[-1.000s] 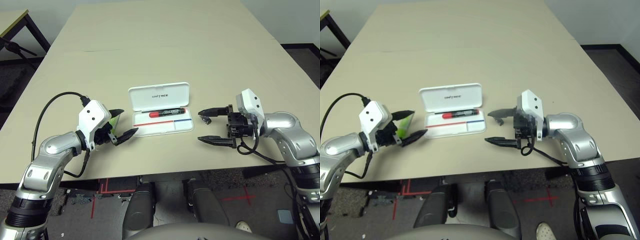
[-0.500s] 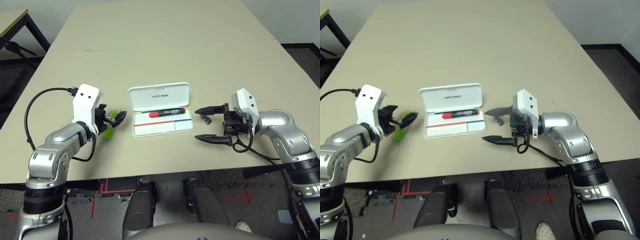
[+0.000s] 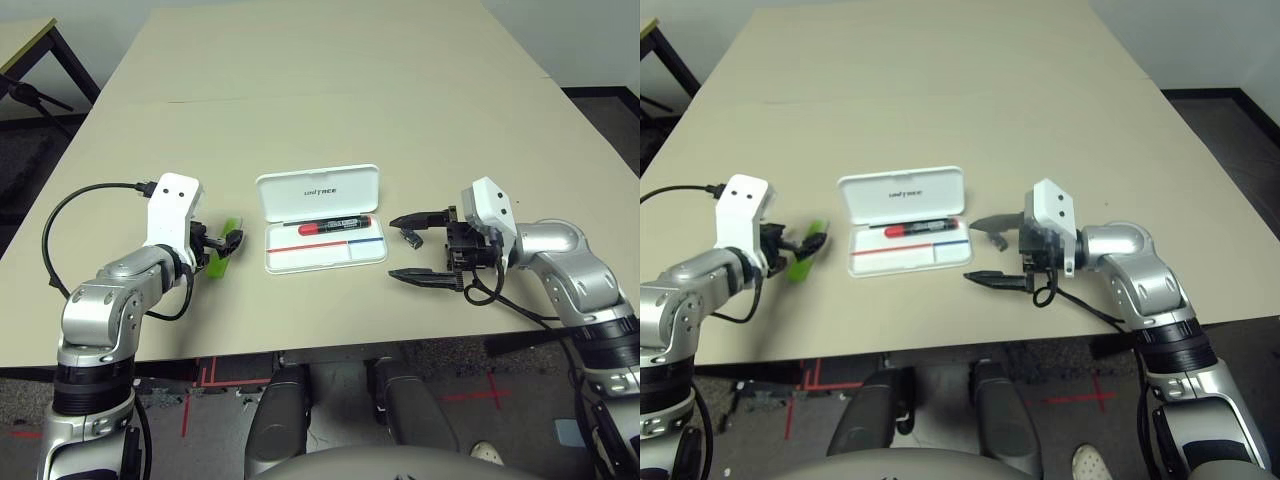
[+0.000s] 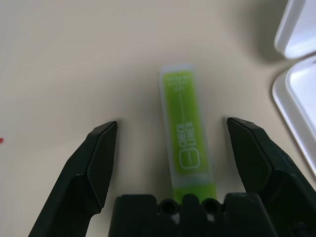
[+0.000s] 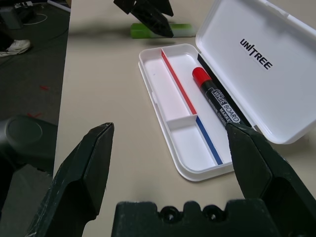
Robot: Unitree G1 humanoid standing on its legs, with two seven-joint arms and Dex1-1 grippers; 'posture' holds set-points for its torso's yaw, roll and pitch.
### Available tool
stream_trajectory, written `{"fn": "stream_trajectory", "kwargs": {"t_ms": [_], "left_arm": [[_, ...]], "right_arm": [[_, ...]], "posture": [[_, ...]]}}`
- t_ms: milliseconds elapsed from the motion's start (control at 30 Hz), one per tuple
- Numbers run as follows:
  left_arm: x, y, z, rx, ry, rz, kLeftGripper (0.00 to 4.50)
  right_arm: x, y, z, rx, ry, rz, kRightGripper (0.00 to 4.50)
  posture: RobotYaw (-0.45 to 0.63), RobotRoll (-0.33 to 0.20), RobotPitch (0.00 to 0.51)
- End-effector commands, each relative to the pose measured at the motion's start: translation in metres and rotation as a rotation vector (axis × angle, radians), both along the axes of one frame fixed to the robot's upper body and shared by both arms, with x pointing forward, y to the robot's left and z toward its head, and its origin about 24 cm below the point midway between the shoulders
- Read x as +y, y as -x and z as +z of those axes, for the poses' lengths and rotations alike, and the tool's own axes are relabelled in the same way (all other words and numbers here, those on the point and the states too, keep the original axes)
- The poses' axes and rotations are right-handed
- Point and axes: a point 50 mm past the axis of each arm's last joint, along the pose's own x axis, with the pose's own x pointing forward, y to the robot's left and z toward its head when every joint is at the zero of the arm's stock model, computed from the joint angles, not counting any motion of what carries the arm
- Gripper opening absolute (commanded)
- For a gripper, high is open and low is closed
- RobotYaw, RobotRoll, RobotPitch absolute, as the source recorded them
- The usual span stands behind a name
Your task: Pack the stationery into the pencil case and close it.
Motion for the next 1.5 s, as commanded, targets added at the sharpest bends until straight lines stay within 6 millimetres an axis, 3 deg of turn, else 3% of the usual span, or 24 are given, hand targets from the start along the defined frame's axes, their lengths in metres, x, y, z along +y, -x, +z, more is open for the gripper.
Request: {"fn": "stream_trajectory", "kwargs": {"t_ms": [33,567,700,900,933,1200,1333,1500], "left_arm": [[0.000,0.000,-0.004,0.039,-0.020,0.002,4.50],[0.003,-0.005,-0.015,0.114,0.005,0.009,4.50],[0.002,0.000,-0.018,0.161,0.008,-0.007,3.57],[0.000,0.005,-0.010,0.181,0.018,-0.026,1.25],[0.000,0.006,-0.008,0.184,0.018,-0.029,1.08],[0.001,0.007,0.017,0.165,0.006,-0.091,1.09],[0.000,0.015,0.036,0.154,-0.023,-0.316,1.09],[-0.007,0.023,0.046,0.142,-0.047,-0.556,1.09]], "right_arm": [[0.004,0.003,-0.004,0.003,0.016,0.016,4.48],[0.003,0.004,-0.004,-0.002,0.021,0.000,4.48],[0.003,0.004,-0.004,-0.004,0.022,-0.005,4.50],[0.004,0.003,-0.005,-0.006,0.019,-0.004,4.50],[0.004,0.003,-0.005,-0.006,0.018,-0.003,4.50],[0.005,0.002,-0.005,-0.008,0.017,0.002,4.50],[0.005,0.001,-0.006,-0.009,0.018,0.003,4.50],[0.005,-0.001,-0.006,-0.010,0.022,0.005,4.50]], "posture": [[0.02,0.000,0.163],[0.00,0.000,0.166],[-0.01,0.000,0.168],[0.00,0.000,0.168],[0.00,0.000,0.168],[0.01,0.000,0.168],[0.02,0.000,0.165],[0.02,0.000,0.164]]}}
